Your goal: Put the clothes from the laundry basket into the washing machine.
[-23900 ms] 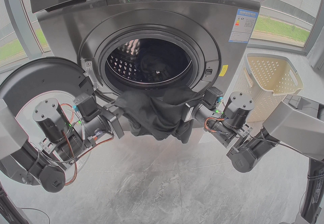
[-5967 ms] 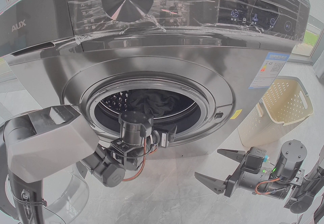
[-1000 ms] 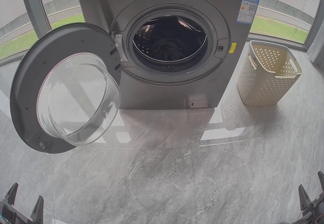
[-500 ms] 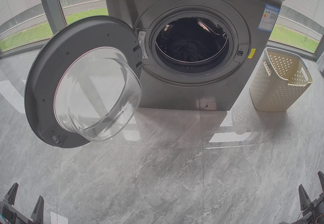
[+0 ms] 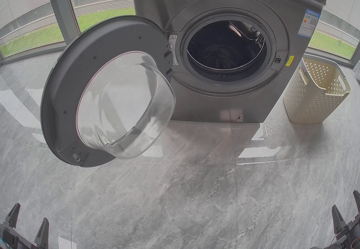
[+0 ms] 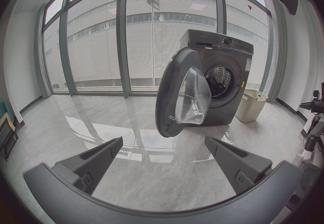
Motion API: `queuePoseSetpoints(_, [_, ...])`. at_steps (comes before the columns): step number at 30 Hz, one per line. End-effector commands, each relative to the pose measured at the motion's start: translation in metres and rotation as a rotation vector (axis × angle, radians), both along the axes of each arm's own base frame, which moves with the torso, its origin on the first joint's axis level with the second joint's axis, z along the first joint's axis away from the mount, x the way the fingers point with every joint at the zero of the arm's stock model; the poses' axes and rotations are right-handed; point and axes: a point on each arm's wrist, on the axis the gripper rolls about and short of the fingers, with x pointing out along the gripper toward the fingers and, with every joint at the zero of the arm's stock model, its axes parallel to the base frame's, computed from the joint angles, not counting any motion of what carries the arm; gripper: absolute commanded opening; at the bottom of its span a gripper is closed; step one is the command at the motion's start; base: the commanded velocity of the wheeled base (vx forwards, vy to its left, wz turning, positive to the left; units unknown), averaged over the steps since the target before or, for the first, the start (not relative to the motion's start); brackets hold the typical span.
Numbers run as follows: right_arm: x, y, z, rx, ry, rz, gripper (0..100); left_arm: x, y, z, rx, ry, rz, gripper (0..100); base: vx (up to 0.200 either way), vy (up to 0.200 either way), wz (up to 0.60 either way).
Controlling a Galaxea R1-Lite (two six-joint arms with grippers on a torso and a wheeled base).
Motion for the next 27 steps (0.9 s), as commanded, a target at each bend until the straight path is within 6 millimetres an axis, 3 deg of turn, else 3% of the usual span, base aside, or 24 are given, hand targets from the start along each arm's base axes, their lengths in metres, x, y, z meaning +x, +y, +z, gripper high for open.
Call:
queuePoseSetpoints(1, [0.001,0.000,-0.005,-0.001,0.009,0.001,100,0.000,0.000,-0.005,0.001,0.003,0.001,100,0.000,0.000,0.00])
queuePoseSetpoints(19, [0.001,0.000,-0.005,0.001,0.009,-0.001,100,-0.001,0.000,0.001,0.007,-0.025,0.004,100,0.000,0.000,0.00])
queuePoseSetpoints(20, [0.001,0.000,-0.005,0.001,0.009,-0.001,100,-0.005,0.000,0.023,-0.008,-0.094,-0.003,100,0.000,0.000,0.00])
queuePoseSetpoints(22, [0.001,0.000,-0.005,0.001,0.009,-0.001,100,-0.007,-0.001,0.047,-0.022,-0.135,-0.018,100,0.000,0.000,0.00])
queuePoseSetpoints(23, [0.001,0.000,-0.005,0.001,0.009,-0.001,100,-0.006,-0.001,0.073,-0.021,-0.141,-0.050,100,0.000,0.000,0.00])
queuePoseSetpoints(27, [0.001,0.000,-0.005,0.001,0.009,-0.001,100,0.035,-0.003,0.098,-0.022,0.015,-0.142,100,0.000,0.000,0.00])
